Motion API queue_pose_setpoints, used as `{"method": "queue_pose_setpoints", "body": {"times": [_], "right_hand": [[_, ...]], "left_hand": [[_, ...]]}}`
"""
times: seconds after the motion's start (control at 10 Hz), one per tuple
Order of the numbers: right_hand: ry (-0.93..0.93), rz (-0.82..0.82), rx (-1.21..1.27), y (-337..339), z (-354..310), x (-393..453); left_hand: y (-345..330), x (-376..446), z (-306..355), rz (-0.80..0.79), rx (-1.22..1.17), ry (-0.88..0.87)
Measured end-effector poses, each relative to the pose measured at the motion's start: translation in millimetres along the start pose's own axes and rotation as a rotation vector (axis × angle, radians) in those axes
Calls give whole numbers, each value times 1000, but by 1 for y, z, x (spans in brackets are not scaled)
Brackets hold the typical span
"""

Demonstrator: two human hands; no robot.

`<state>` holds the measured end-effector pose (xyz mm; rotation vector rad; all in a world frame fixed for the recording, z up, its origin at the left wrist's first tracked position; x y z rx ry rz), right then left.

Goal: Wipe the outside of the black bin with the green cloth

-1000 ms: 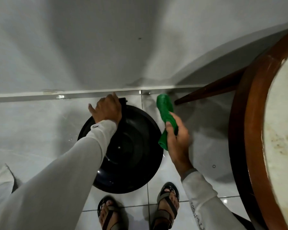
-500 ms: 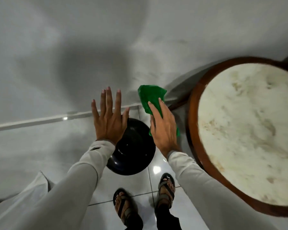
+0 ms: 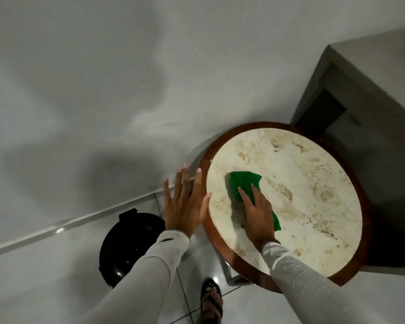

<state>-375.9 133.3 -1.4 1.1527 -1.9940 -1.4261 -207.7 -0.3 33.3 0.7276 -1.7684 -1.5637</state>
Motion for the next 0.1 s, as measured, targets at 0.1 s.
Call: {"method": "queue_pose_setpoints", "body": {"times": [0.1], "right_hand": [[-3,-23,39,-18,24,-4]], "left_hand": [[-8,0,15,-27,12,-6]]}}
Point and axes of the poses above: each hand's wrist, its own x-axis towards the middle knuckle, its own y-axis out of the back of the hand, z = x × y, the point moved 2 cm from there along x, towards the middle knuckle, and after that the axes turned 8 degrees about x, right-handed, at the moved point
